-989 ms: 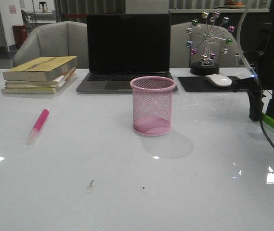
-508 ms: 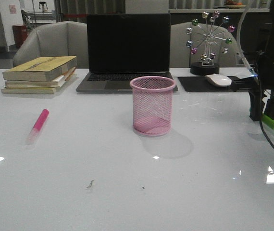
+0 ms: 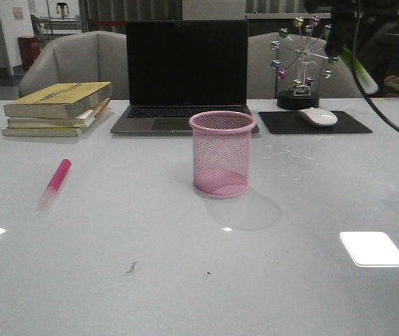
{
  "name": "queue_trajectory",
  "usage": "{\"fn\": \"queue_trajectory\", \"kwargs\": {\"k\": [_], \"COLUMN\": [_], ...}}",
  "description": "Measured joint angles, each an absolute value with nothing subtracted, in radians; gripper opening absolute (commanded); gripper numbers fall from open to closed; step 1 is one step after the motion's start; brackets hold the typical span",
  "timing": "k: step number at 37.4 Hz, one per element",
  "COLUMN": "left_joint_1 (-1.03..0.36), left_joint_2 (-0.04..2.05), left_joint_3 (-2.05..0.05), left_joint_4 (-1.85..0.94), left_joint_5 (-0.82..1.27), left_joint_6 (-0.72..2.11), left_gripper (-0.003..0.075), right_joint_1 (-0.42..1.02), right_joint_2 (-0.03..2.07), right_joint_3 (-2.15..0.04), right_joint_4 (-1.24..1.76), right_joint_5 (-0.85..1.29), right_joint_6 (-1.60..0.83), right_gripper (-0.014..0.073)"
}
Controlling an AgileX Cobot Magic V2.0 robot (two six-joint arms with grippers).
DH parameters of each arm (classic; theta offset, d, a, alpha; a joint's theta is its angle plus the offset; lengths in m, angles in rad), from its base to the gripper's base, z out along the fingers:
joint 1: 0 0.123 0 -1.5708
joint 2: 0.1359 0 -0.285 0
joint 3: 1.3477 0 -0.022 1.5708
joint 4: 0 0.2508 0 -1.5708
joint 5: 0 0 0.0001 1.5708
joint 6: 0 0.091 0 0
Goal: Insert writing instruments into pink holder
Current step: 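Lift the green highlighter with the right gripper toward the pink holder, then lower the green highlighter into the pink holder and open the right gripper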
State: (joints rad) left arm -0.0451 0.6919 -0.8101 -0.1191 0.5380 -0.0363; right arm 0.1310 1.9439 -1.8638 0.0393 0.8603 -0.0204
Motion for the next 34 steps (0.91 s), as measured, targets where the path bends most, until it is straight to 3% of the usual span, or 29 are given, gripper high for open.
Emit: {"fn": "queue_trajectory", "kwargs": {"k": [14, 25, 34], "left_joint_1": [-0.045, -0.045, -0.045], "left_joint_2": [0.692, 0.692, 0.692], "left_joint_3": [-0.810, -0.810, -0.810], "left_joint_4": [-0.119, -0.119, -0.119], "left_joint_5": [0.538, 0.533, 0.500], "left_joint_6": [-0.036, -0.036, -0.036], "left_gripper": [0.0333, 0.0333, 0.0332], "right_joint_1": [0.345, 0.476, 0.487], "right_joint_2": [1.894, 1.894, 1.894], "right_joint_3": [-1.807, -1.469, -1.316], "right_joint_4": [0.092, 0.104, 0.105], "right_joint_5": [0.564, 0.175, -0.076], "right_joint_6": [-0.020, -0.020, -0.020], "right_gripper": [0.0030, 0.0030, 0.0030]}}
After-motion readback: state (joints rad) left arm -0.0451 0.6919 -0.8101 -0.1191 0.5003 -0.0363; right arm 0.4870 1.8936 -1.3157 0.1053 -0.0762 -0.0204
